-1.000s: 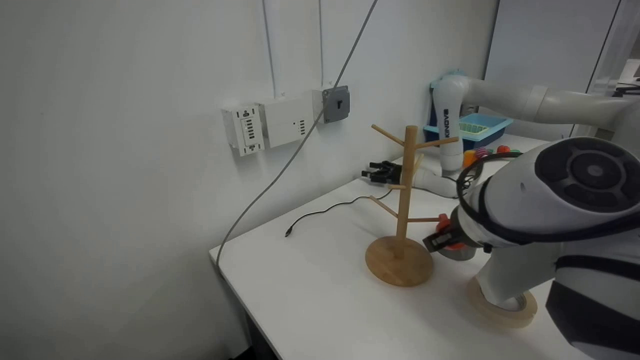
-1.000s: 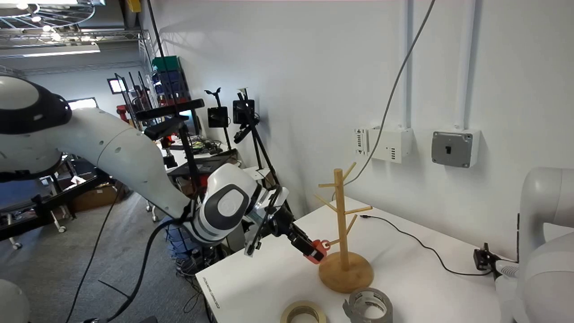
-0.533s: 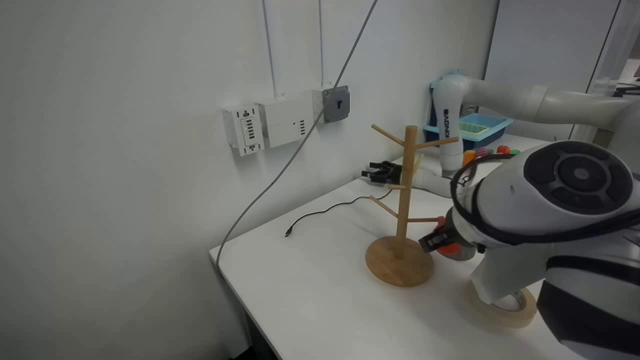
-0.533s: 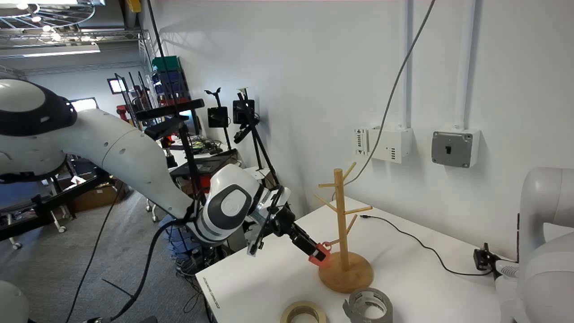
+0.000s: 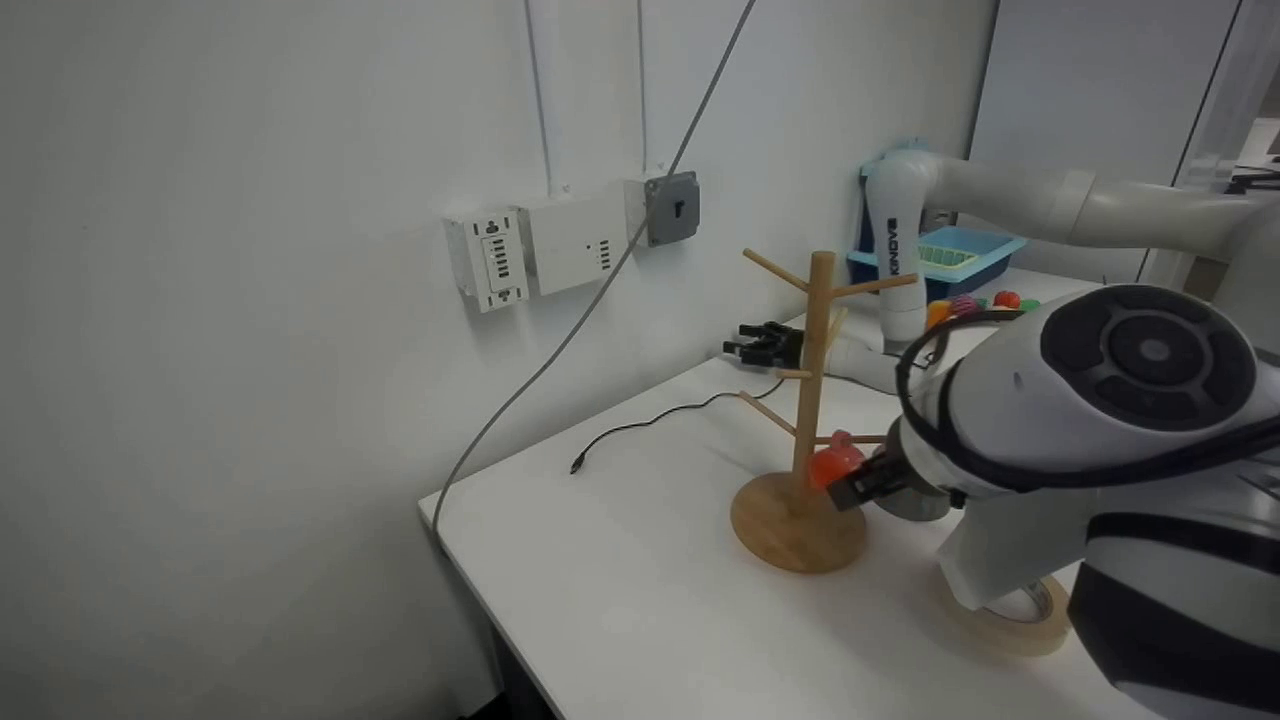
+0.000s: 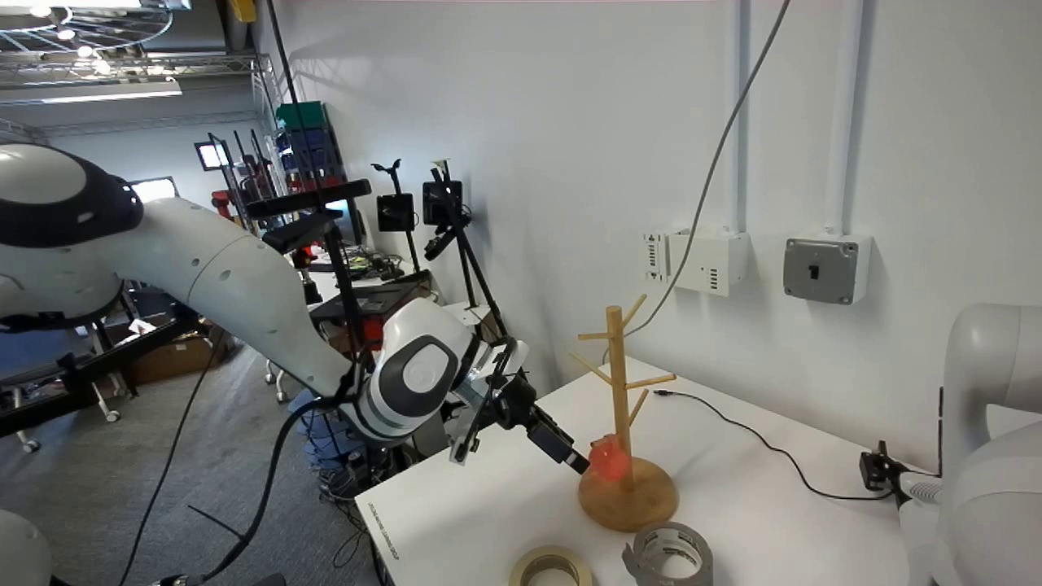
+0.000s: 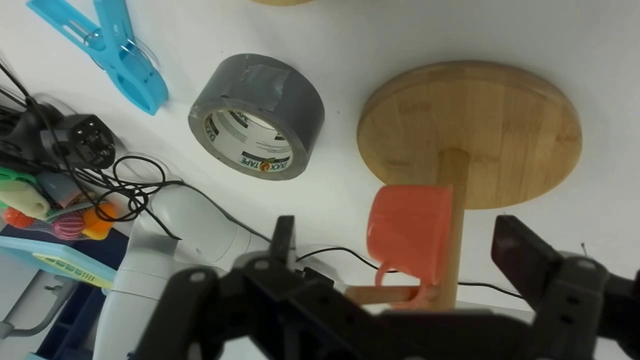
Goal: Pick the orange cup and hang it on the wooden stand
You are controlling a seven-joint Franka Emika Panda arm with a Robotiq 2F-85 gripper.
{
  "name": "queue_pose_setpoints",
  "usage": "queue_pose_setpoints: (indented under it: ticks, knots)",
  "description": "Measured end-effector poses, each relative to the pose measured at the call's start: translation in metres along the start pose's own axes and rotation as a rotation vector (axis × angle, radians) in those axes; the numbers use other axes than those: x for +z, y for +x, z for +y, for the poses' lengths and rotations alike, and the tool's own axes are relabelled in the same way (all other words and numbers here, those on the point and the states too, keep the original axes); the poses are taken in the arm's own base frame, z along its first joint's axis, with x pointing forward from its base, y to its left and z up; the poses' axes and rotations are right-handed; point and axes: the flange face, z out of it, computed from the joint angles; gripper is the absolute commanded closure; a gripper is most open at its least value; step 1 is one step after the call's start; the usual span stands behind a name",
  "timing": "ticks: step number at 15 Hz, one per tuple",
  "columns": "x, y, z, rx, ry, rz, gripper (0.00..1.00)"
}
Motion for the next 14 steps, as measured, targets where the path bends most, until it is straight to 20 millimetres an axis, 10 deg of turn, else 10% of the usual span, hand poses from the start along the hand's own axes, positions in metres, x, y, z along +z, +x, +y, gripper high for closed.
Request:
queue_pose_setpoints:
  ticks: [14]
  knots:
    - [-0.032,0.006,0.018,-0.084,0.123,-0.067,0.00]
